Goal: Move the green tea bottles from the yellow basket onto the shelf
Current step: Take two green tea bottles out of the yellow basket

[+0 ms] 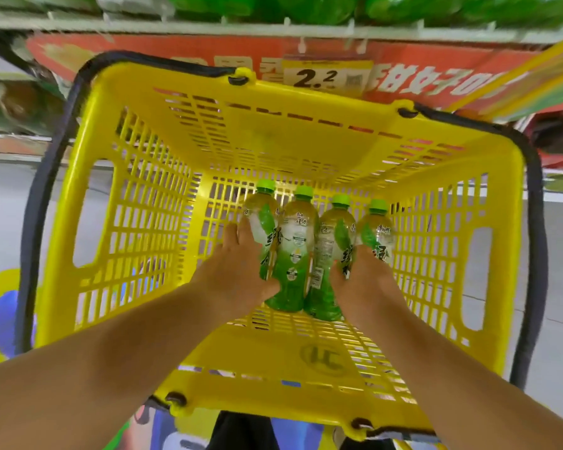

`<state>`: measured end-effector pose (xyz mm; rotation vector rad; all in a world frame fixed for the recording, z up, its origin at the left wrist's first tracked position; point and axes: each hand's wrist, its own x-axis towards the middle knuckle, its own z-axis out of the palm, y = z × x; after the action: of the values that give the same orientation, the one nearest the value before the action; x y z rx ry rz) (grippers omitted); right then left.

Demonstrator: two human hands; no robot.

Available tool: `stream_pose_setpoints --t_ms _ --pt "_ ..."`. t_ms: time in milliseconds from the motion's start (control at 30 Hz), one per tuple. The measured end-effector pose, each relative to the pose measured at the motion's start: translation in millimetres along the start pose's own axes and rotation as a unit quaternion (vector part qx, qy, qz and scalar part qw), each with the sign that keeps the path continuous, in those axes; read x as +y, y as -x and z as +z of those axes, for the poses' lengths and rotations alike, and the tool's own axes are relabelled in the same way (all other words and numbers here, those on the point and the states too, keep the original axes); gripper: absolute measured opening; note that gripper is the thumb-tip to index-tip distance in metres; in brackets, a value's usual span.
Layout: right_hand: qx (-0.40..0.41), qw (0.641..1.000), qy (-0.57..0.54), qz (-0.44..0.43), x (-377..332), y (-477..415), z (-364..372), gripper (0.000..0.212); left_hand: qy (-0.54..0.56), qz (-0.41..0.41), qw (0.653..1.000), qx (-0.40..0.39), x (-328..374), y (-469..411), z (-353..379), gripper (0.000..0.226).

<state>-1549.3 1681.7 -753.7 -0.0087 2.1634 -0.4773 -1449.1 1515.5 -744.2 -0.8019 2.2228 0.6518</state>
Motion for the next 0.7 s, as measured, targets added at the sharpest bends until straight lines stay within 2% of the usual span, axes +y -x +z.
stream_pose_setpoints --t_ms 67,233,467,600,700 --pt "0.021 1.000 -0.008 0.003 0.0 -9.5 5.2 0.019 0.016 -0.009 1.000 -0.004 -1.0 -6.0 5.7 0.123" --pt "0.031 0.999 -0.020 0.015 -3.4 -21.1 12.0 0.029 0.074 -0.029 0.997 0.010 -5.7 -15.2 11.3 0.130" --pt "0.051 0.995 -0.079 -0.033 -9.3 -15.7 32.5 0.038 0.150 -0.068 0.986 0.038 -30.0 -29.4 7.7 0.110" --pt "0.022 0.987 -0.154 0.033 -14.8 -22.8 42.3 0.056 0.171 -0.074 0.982 0.041 -36.1 -33.4 4.2 0.098" --pt "0.008 0.994 -0.101 0.044 -14.9 -26.3 42.1 0.052 0.178 -0.088 0.979 0.035 -35.8 -36.7 2.5 0.089"
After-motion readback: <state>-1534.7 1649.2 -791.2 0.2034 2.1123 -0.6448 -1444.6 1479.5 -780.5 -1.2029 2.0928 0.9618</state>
